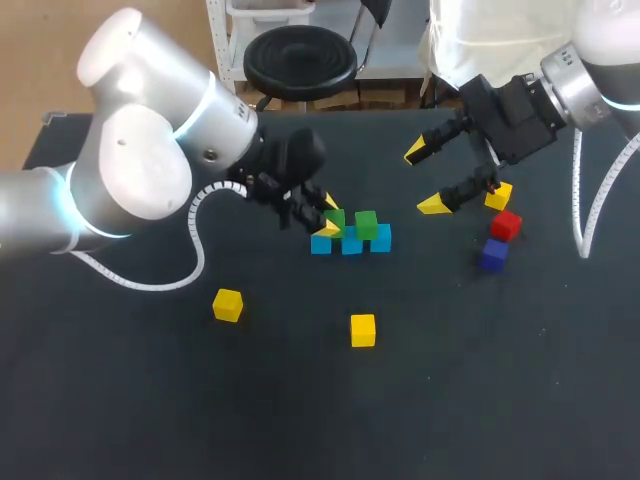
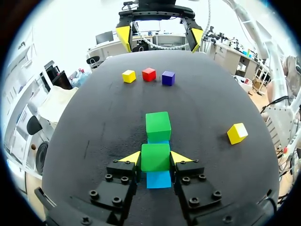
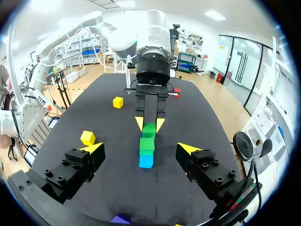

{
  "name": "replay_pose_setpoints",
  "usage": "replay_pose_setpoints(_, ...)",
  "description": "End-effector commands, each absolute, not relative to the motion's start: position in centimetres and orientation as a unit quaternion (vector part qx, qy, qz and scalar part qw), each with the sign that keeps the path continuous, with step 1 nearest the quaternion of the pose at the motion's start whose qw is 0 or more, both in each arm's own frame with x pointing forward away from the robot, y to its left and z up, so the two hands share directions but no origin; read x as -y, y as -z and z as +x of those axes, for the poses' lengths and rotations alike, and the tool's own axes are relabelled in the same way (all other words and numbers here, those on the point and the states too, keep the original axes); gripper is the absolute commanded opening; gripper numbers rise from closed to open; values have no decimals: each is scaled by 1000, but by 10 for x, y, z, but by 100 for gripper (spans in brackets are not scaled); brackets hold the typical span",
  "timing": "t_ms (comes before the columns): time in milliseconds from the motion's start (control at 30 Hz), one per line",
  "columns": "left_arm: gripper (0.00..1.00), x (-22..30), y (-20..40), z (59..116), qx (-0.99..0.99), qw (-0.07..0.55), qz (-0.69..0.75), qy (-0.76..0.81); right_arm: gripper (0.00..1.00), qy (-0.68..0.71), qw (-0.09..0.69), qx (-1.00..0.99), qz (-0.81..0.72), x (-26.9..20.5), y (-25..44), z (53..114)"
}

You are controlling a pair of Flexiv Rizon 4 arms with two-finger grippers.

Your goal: Place the blue cubes, place green cubes on the blue cubes, place the yellow cubes on the green cubes, then place the red cubes on the yellow cubes, and place purple cube on the red cubes.

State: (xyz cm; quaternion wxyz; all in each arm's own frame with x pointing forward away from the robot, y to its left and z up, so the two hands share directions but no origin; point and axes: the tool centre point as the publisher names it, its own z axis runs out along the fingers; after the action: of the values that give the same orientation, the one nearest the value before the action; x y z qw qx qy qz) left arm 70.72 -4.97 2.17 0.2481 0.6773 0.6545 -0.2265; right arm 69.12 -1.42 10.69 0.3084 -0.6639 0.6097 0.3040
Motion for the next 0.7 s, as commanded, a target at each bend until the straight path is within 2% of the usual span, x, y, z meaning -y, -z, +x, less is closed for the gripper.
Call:
replay_pose_setpoints(33,2,50,-20,710,-656,243,678,227,100,-304,308,-610,-664,14,-107,691)
replay_pose_setpoints(100,27,50,-19,710,-657,242,677,226,100,-304,308,-610,-664,14,-107,691)
replay_pose_setpoints(167,45,50,-19,711,-659,241,675,227,100,-304,308,-610,-664,14,-107,691)
replay_pose_setpoints(200,65,50,-19,711,-661,239,674,227,100,-304,308,-610,-664,14,-107,691)
replay_pose_setpoints(233,100,50,-19,711,-662,238,673,227,100,-304,308,-610,-664,14,-107,691)
replay_pose_setpoints(700,100,49,-35,707,-662,250,665,240,100,-304,308,-610,-664,14,-107,691)
